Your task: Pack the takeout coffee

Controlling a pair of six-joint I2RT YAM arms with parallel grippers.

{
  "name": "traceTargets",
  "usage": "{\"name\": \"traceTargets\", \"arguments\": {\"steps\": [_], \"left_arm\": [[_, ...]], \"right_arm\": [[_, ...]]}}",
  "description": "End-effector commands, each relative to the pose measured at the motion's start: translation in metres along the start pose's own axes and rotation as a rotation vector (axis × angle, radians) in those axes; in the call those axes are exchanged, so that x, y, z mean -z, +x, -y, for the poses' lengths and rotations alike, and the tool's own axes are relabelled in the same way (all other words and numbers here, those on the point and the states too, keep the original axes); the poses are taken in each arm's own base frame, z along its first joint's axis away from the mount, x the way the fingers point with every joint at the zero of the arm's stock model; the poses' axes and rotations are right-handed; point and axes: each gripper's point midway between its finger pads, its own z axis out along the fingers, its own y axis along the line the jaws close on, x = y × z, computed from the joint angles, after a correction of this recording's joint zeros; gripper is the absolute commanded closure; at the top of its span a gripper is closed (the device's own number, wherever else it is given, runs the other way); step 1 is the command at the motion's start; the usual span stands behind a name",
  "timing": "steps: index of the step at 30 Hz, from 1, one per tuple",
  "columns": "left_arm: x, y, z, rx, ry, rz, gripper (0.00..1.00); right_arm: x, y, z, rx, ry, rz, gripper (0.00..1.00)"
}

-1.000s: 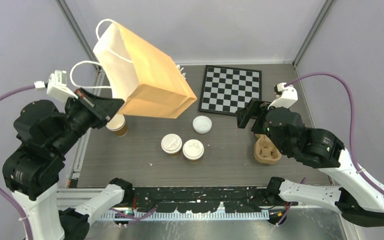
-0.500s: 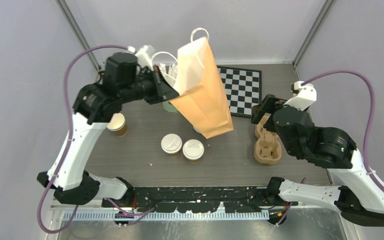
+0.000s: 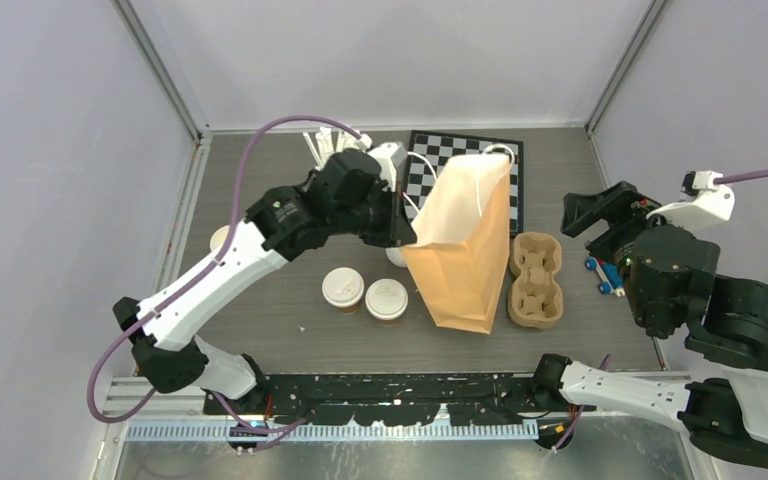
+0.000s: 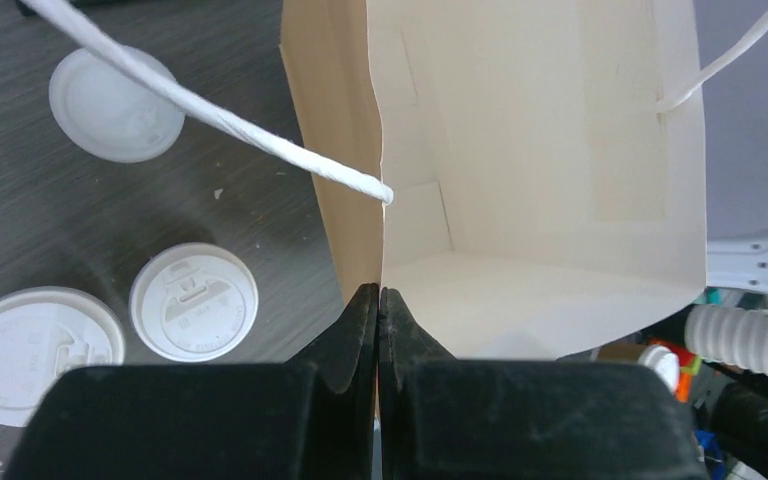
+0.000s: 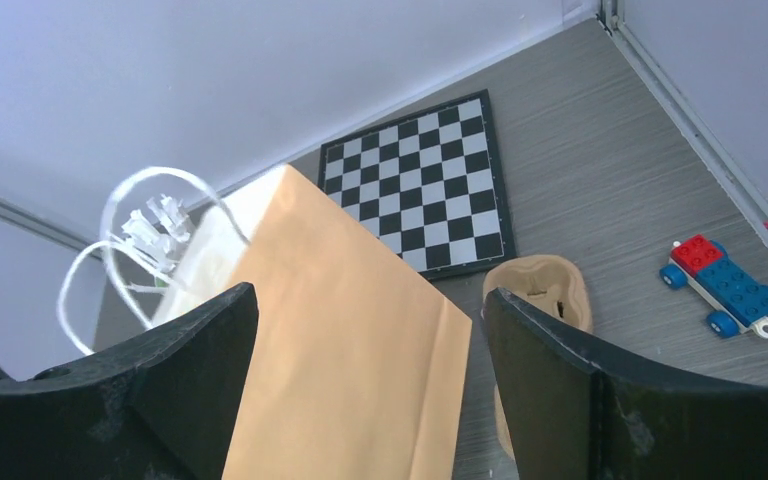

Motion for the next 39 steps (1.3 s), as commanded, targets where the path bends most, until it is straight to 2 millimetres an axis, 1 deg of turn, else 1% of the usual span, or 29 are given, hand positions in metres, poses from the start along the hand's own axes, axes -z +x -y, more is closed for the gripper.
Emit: {"name": "traceTargets", "arguments": {"steps": [1, 3, 4, 7, 9, 11, 14, 16, 20, 22, 29, 34, 36, 39], "left_arm": [[-0.02, 0.005, -0.008, -0.08, -0.05, 0.051, 1.0], [-0.027, 0.013, -0.015, -0.102, -0.065, 0.041, 1.0], [-0.031, 0.021, -0.022, -0.117, -0.081, 0.027, 1.0], [-0.04, 0.034, -0.043, -0.155, -0.155, 0.013, 1.0], [-0.041, 0.038, -0.051, -0.166, -0.187, 0.012, 1.0], [-0.038, 0.04, -0.055, -0.175, -0.209, 0.024, 1.0], [-0.03, 0.041, -0.062, -0.192, -0.246, 0.032, 1.0], [-0.026, 0.042, -0.064, -0.207, -0.253, 0.027, 1.0], [-0.022, 0.049, -0.062, -0.241, -0.228, -0.009, 1.0], [-0.019, 0.052, -0.062, -0.26, -0.231, -0.03, 1.0], [-0.01, 0.051, -0.059, -0.317, -0.238, -0.069, 1.0], [-0.008, 0.057, -0.052, -0.348, -0.213, -0.105, 1.0], [-0.009, 0.06, -0.046, -0.349, -0.189, -0.115, 0.99], [-0.012, 0.066, -0.038, -0.329, -0.147, -0.125, 0.94]], "right_arm": [[-0.009, 0.013, -0.011, 0.015, 0.013, -0.015, 0.12], [-0.01, 0.023, -0.015, 0.015, 0.006, -0.05, 0.12], [-0.01, 0.026, -0.017, 0.011, 0.006, -0.06, 0.13], [-0.013, 0.029, -0.023, 0.009, 0.011, -0.07, 0.13], [-0.016, 0.031, -0.027, 0.036, 0.017, -0.073, 0.13], [-0.019, 0.037, -0.028, 0.068, 0.032, -0.087, 0.13], [-0.022, 0.048, -0.024, 0.084, 0.072, -0.104, 0.13], [-0.025, 0.053, -0.025, 0.098, 0.083, -0.115, 0.13], [-0.036, 0.06, -0.025, 0.159, 0.128, -0.147, 0.13], [-0.043, 0.065, -0.023, 0.158, 0.15, -0.178, 0.14], [-0.074, 0.077, -0.003, 0.106, 0.24, -0.282, 0.14], [-0.091, 0.089, 0.016, 0.061, 0.305, -0.37, 0.17], [-0.096, 0.098, 0.033, 0.048, 0.354, -0.415, 0.19], [-0.1, 0.122, 0.06, 0.041, 0.415, -0.512, 0.23]]}}
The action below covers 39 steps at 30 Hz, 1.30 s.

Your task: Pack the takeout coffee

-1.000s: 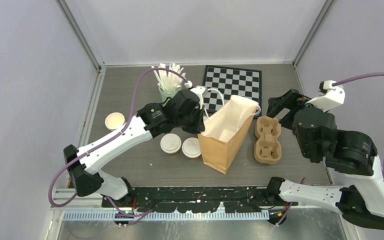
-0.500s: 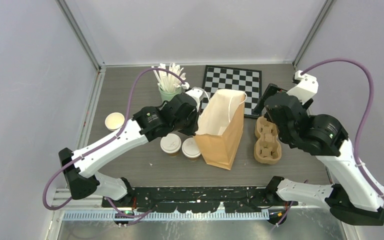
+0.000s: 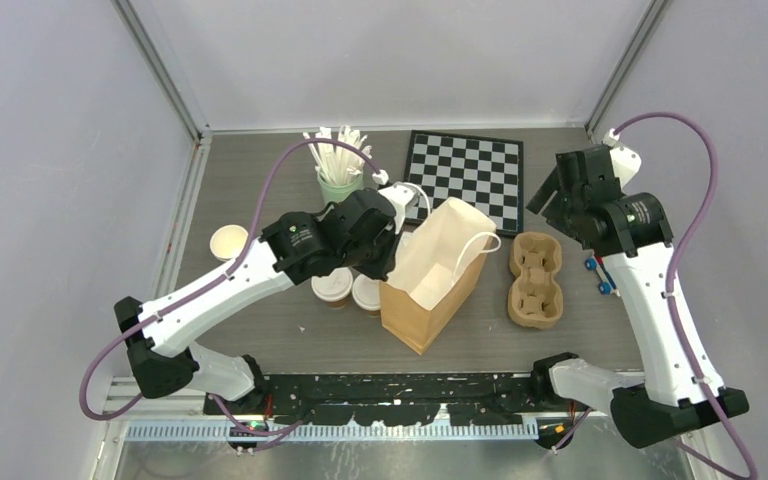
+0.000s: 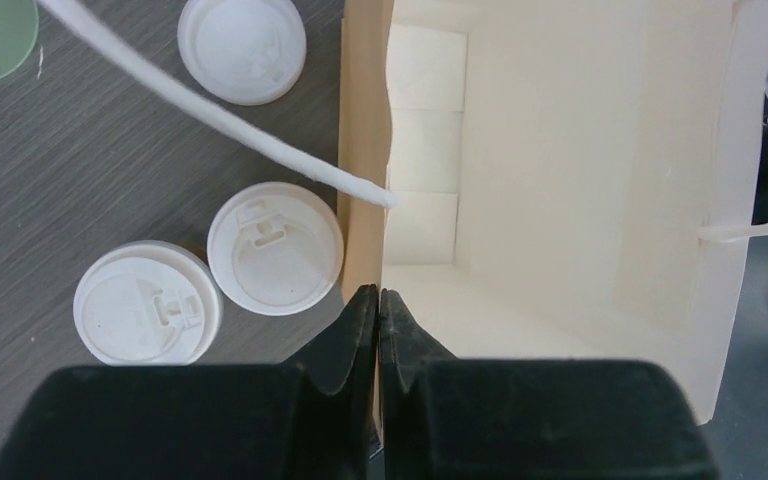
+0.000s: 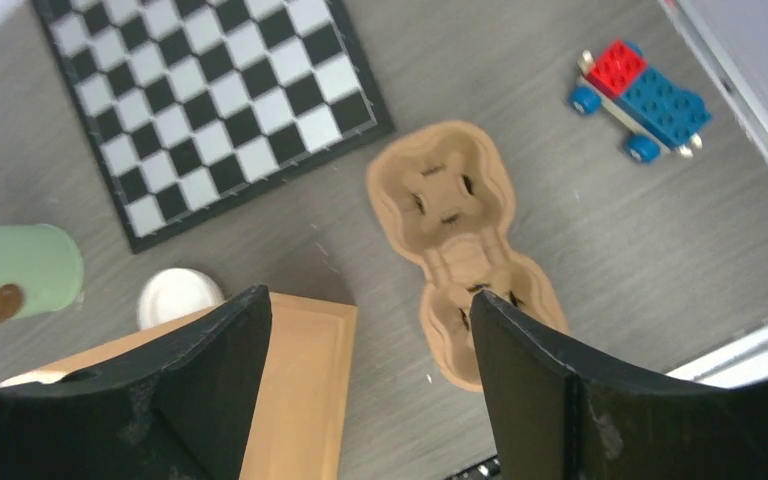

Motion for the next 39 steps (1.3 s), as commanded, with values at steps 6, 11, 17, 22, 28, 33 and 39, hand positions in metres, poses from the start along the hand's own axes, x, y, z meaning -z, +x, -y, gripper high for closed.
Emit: {"name": "traceTargets", "arguments": {"steps": [6, 11, 17, 22, 28, 33, 39], "left_arm": [[0.01, -0.004, 0.021, 0.032, 0.106, 0.026, 0.67], [0.026, -0.015, 0.018, 0.076, 0.096, 0.08, 0.45], [0.052, -0.026, -0.005, 0.157, -0.022, 0.134, 0.02], [0.074, -0.031, -0.018, 0.177, -0.058, 0.199, 0.0], [0.086, -0.024, -0.036, 0.191, -0.115, 0.236, 0.0], [0.089, -0.017, -0.038, 0.192, -0.107, 0.233, 0.0], [0.086, -0.012, -0.035, 0.166, -0.089, 0.207, 0.0]], "right_arm": [[-0.049, 0.058, 0.04, 0.03, 0.073, -0.257, 0.33], [-0.072, 0.087, 0.052, 0.098, 0.083, -0.382, 0.35], [-0.096, 0.105, 0.072, 0.128, 0.127, -0.464, 0.41], [-0.112, 0.097, 0.07, 0.192, 0.109, -0.436, 0.46], [-0.119, 0.113, 0.071, 0.283, 0.053, -0.52, 0.47], [-0.126, 0.127, 0.068, 0.287, 0.03, -0.585, 0.46], [-0.131, 0.136, 0.074, 0.3, 0.064, -0.648, 0.44]]}}
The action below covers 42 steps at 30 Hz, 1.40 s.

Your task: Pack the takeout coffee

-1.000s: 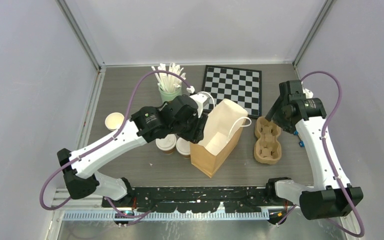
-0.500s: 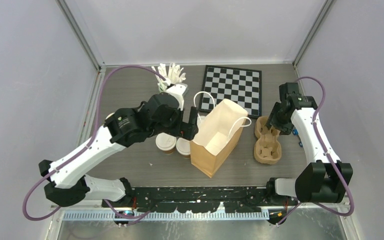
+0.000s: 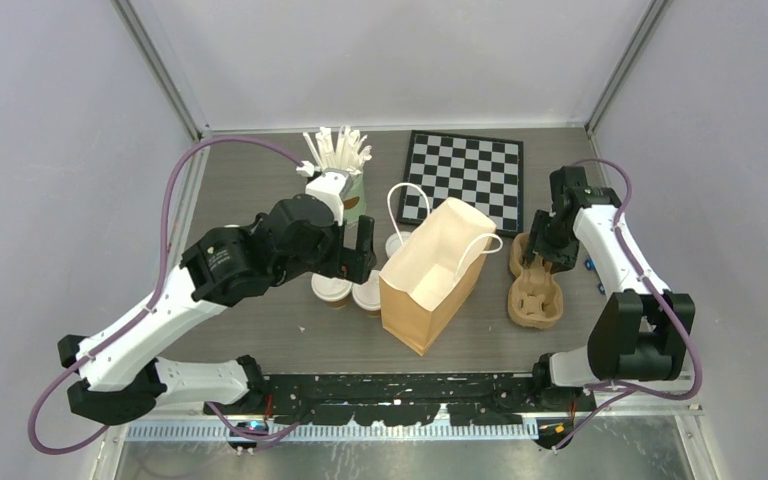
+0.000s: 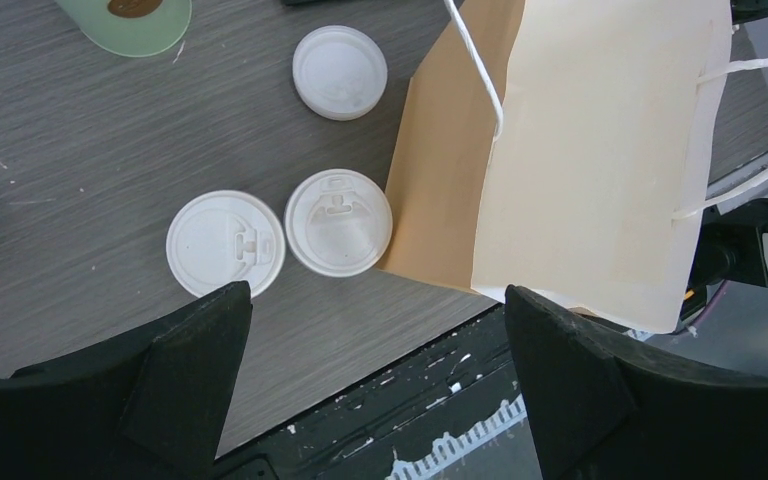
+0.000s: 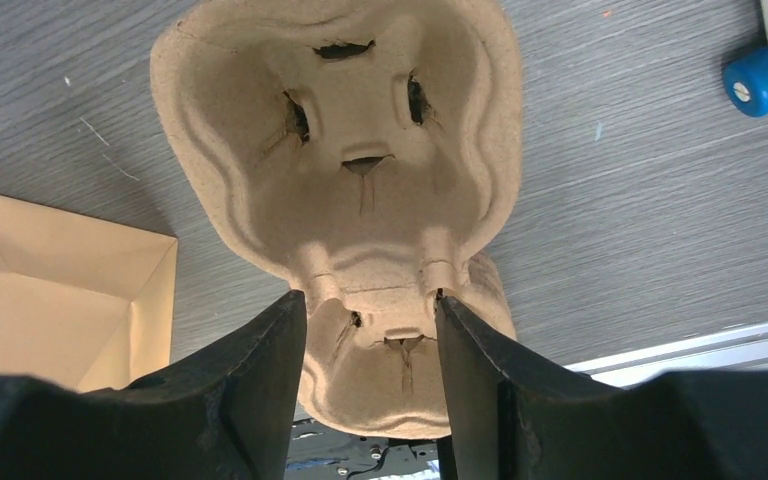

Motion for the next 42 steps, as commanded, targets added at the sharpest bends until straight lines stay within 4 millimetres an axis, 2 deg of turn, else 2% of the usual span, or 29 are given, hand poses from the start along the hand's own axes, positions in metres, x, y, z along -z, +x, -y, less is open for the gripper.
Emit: {"name": "traceTargets", "arguments": {"steps": [1, 7, 19, 29, 38, 42], "left_arm": [[0.003, 0.001, 0.0, -0.015, 0.01, -0.002, 0.0], [0.004, 0.004, -0.001, -0.009, 0.016, 0.004, 0.0], [0.005, 0.002, -0.001, 0.004, 0.021, 0.019, 0.02], [0.003, 0.004, -0.003, 0.0, 0.012, 0.022, 0.02], [-0.001, 0.006, -0.001, -0.003, 0.023, 0.018, 0.02], [-0.003, 0.008, -0.002, -0.004, 0.012, 0.008, 0.03]], "right_arm": [[-0.004, 0.001, -0.002, 0.04, -0.021, -0.038, 0.44], [-0.015, 0.007, 0.0, 0.073, -0.008, -0.098, 0.45], [-0.018, 0.009, 0.001, 0.083, -0.004, -0.109, 0.59], [0.016, 0.003, 0.002, 0.027, -0.003, -0.056, 0.64], [0.032, 0.003, 0.001, 0.008, -0.005, -0.073, 0.64], [0.06, -0.006, 0.0, -0.034, -0.006, -0.037, 0.64]]}}
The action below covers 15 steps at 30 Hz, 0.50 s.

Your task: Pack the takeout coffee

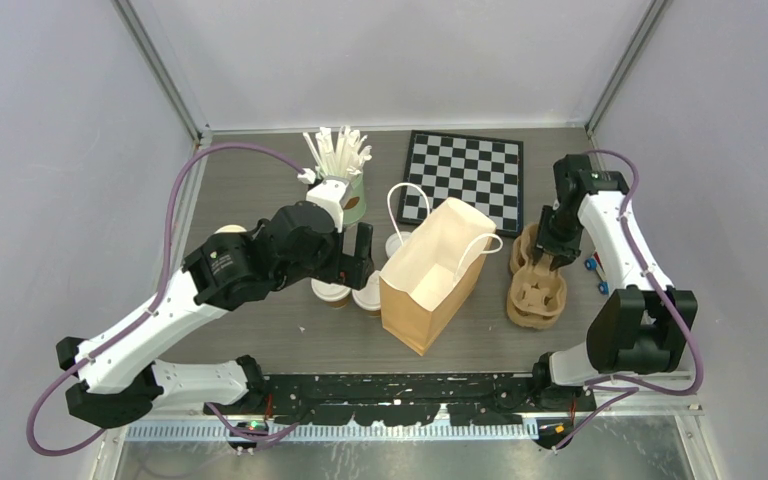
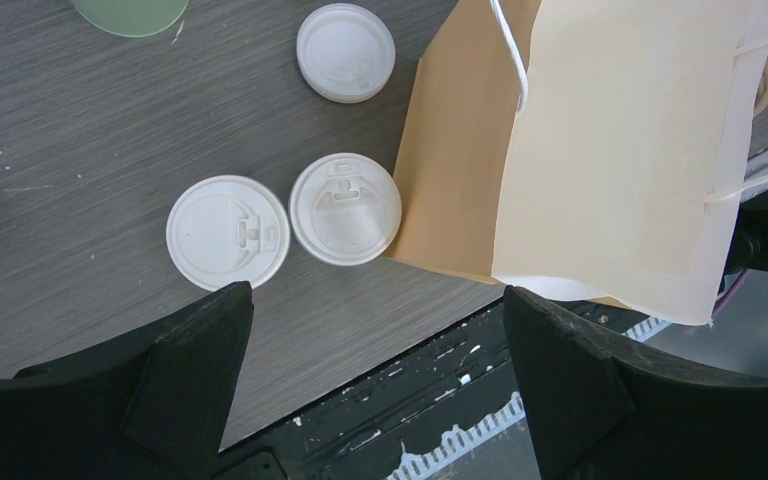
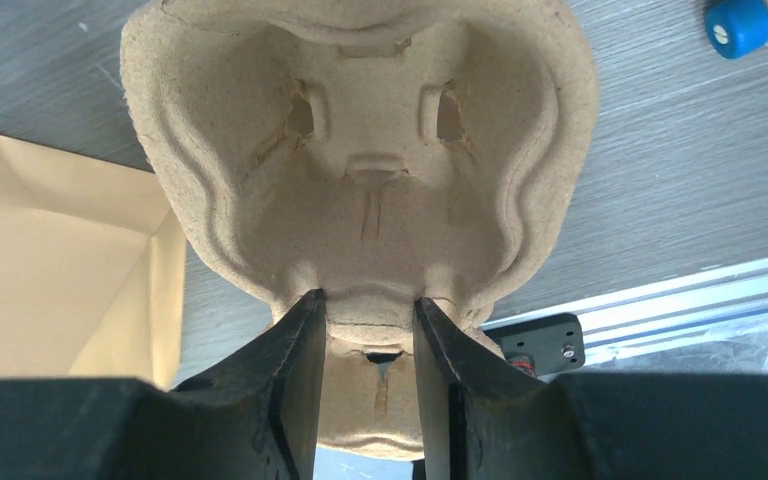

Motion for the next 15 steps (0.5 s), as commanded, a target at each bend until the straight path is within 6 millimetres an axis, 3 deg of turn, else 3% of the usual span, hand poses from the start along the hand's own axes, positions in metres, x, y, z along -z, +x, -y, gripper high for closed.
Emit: {"name": "traceTargets", "arguments": {"steps": [1, 7, 15], "left_arm": [[0.002, -0.008, 0.004, 0.01, 0.017, 0.035, 0.03], [-0.005, -0.006, 0.004, 0.027, -0.006, 0.017, 0.04], [-0.019, -0.01, 0.011, 0.07, 0.036, 0.005, 0.05]], "right_arm": [[0.049, -0.011, 0.0, -0.061, -0.018, 0.077, 0.64], [0.117, -0.018, -0.01, -0.14, -0.113, 0.203, 0.65], [0.226, -0.034, -0.043, -0.249, -0.376, 0.386, 0.65]]}}
